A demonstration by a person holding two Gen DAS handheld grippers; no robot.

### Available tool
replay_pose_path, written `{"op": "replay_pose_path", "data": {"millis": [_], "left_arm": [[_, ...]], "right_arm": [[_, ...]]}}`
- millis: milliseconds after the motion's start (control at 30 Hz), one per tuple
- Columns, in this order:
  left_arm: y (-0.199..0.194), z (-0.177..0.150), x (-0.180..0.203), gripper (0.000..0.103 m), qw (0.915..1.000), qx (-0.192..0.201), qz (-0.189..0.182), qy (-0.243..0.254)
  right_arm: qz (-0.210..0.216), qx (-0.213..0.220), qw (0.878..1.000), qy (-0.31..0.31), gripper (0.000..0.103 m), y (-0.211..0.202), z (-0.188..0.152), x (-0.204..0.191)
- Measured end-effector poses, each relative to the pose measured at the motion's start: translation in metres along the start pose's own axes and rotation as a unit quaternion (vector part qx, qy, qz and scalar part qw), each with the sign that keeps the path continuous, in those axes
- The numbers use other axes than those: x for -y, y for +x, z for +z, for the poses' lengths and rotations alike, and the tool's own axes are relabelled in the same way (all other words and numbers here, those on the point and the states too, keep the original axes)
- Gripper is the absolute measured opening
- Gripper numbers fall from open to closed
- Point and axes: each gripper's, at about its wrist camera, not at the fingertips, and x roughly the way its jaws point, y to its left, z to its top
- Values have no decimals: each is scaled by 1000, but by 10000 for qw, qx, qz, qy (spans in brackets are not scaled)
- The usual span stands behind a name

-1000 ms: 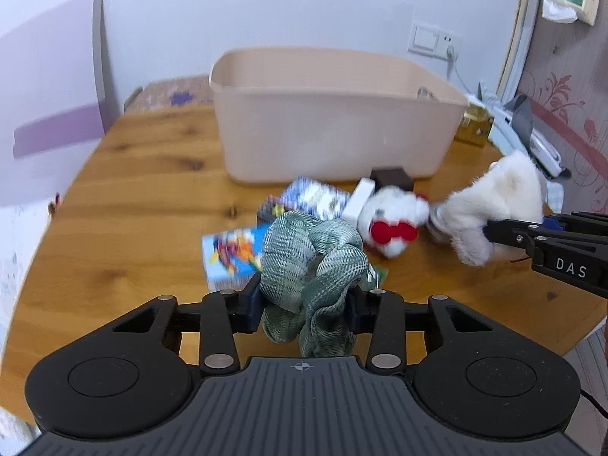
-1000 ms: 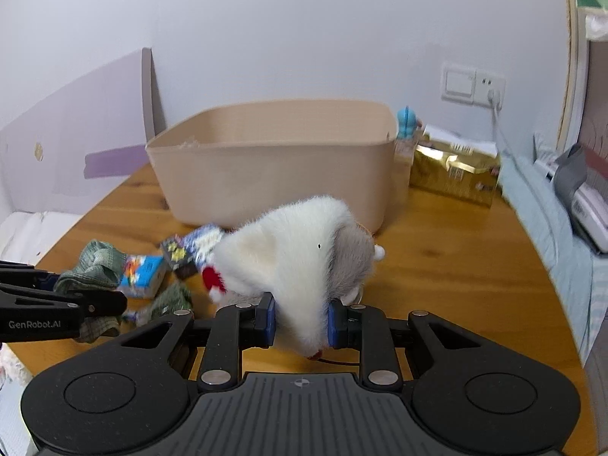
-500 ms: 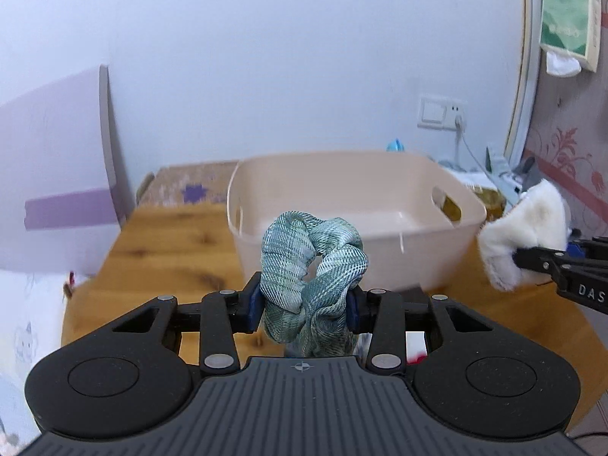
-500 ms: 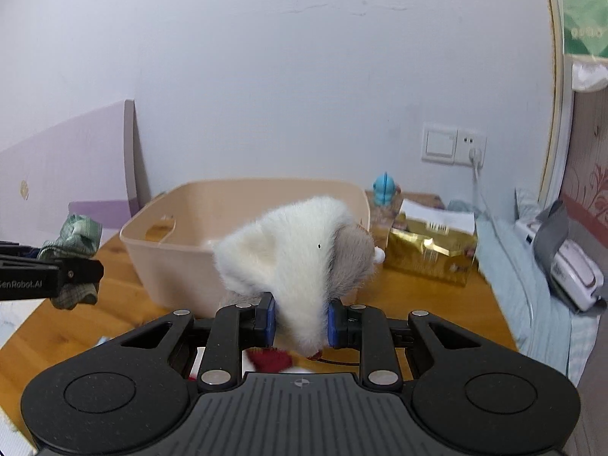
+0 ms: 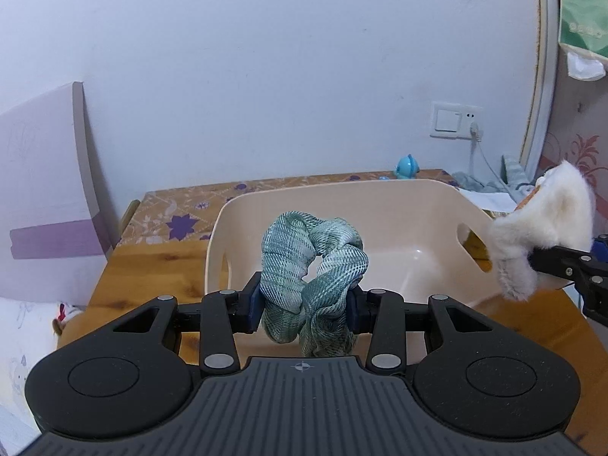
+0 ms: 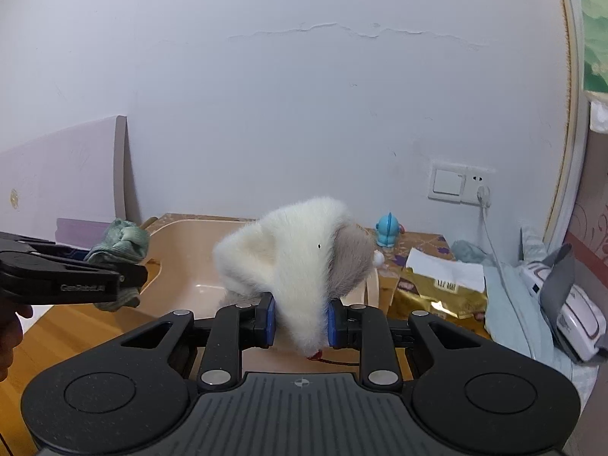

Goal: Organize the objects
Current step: 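Carry the scrunchie with the left tool while the right tool carries the plush to the basket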

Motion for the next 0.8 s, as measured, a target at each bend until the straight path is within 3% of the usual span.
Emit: {"op": "replay_pose_path", "data": {"millis": [333, 800], "left_arm": [[48, 16, 2, 42, 9997, -219, 16, 48], [102, -3, 10, 42, 9962, -859, 120, 106]], "right_arm": [[-34, -149, 9996, 238, 24, 41, 5, -2], [21, -696, 9975, 111, 24, 85, -8, -7]]}}
